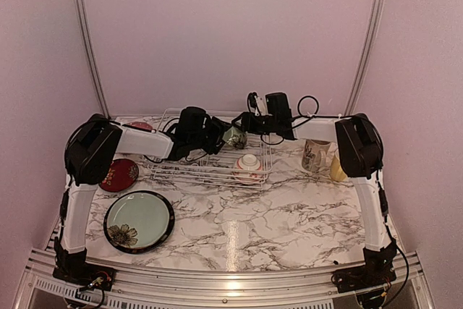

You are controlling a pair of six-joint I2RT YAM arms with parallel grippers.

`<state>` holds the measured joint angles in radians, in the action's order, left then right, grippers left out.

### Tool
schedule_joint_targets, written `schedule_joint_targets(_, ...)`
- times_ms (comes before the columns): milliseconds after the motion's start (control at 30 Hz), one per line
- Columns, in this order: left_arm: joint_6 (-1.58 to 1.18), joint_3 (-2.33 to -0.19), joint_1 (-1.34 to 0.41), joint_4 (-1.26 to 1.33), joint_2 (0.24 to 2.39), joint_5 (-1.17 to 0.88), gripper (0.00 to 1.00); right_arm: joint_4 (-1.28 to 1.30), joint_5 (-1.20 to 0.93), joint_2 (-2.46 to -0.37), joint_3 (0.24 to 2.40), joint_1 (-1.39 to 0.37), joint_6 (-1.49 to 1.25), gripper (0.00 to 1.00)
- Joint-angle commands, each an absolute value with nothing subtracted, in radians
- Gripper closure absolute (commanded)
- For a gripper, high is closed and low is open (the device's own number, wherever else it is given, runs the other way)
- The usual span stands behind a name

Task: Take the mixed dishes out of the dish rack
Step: Pass from the right arm to the left

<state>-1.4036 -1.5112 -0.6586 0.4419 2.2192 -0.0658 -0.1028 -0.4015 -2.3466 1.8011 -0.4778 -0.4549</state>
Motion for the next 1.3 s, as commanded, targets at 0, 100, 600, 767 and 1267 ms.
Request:
schedule_joint_targets(0, -1.420, -1.561, -0.647, 0.504, 2.277, -0.068, 0.32, -0.089, -0.428, -2.357, 1.793, -0.472, -0.481, 0.66)
schedule_joint_targets(100, -1.444, -1.547, -0.649, 0.536, 2.287, -0.057, 0.30, -0.084, -0.429, -2.358, 1.795, -0.468, -0.481, 0.66)
schedule_joint_targets(600, -1.461, -1.603, -0.640, 0.938, 2.404, -0.074, 0.56, -0.157, -0.570, -2.371, 1.784, -0.441, -0.580, 0.66)
schedule_joint_targets(767, -1.474, -1.629, -0.637, 0.950, 2.423, -0.072, 0.76, -0.130, -0.581, -2.360, 1.803, -0.435, -0.550, 0.64)
schedule_joint_targets(1267, -1.382, -1.692, -0.633, 0.937, 2.337, -0.182, 1.00, 0.067, -0.504, -2.141, 1.874, -0.430, -0.378, 0.24)
